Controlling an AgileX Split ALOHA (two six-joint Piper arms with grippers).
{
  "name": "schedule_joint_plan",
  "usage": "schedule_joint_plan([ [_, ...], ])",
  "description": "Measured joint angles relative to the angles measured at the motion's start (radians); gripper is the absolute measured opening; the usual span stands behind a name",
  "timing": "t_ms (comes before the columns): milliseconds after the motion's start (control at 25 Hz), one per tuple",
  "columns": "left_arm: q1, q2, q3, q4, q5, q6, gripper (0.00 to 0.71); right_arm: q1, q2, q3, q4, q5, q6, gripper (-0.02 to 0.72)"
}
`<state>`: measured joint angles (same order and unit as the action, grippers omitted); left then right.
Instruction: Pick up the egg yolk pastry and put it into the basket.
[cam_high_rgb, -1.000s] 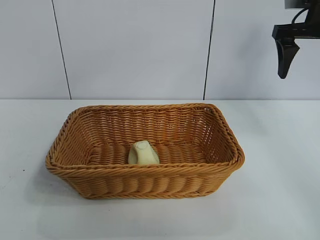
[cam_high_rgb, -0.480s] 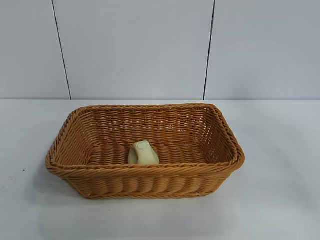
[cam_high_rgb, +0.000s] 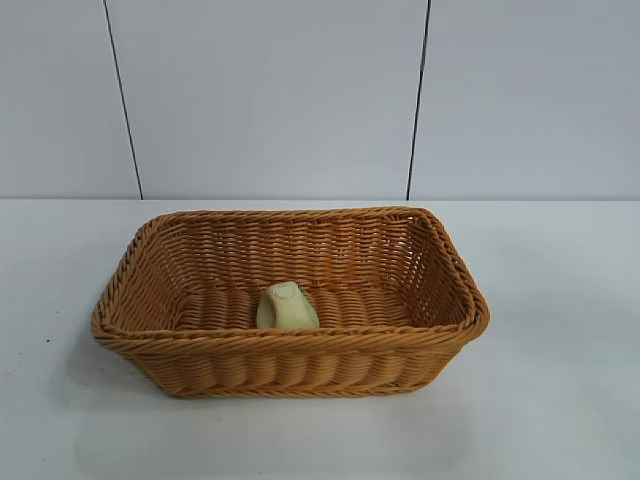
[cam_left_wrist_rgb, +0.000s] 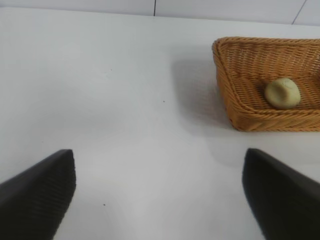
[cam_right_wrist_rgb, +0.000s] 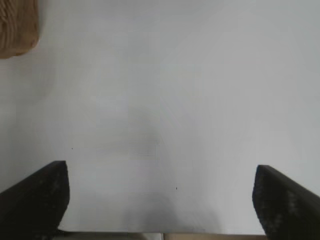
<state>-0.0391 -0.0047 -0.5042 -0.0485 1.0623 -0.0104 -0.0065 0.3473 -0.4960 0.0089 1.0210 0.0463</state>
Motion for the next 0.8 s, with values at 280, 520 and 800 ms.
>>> schedule_joint_plan([
  [280, 0.000, 0.000, 0.000, -0.001, 0.000, 0.000, 0.666, 0.000, -0.251, 0.000, 0.001, 0.000, -0.003, 0.694],
  [520, 0.000, 0.000, 0.000, -0.001, 0.000, 0.000, 0.666, 0.000, -0.351, 0.000, 0.002, 0.000, -0.003, 0.694],
  [800, 0.000, 0.000, 0.000, -0.001, 0.000, 0.000, 0.666, 0.000, -0.351, 0.000, 0.002, 0.000, -0.004, 0.694],
])
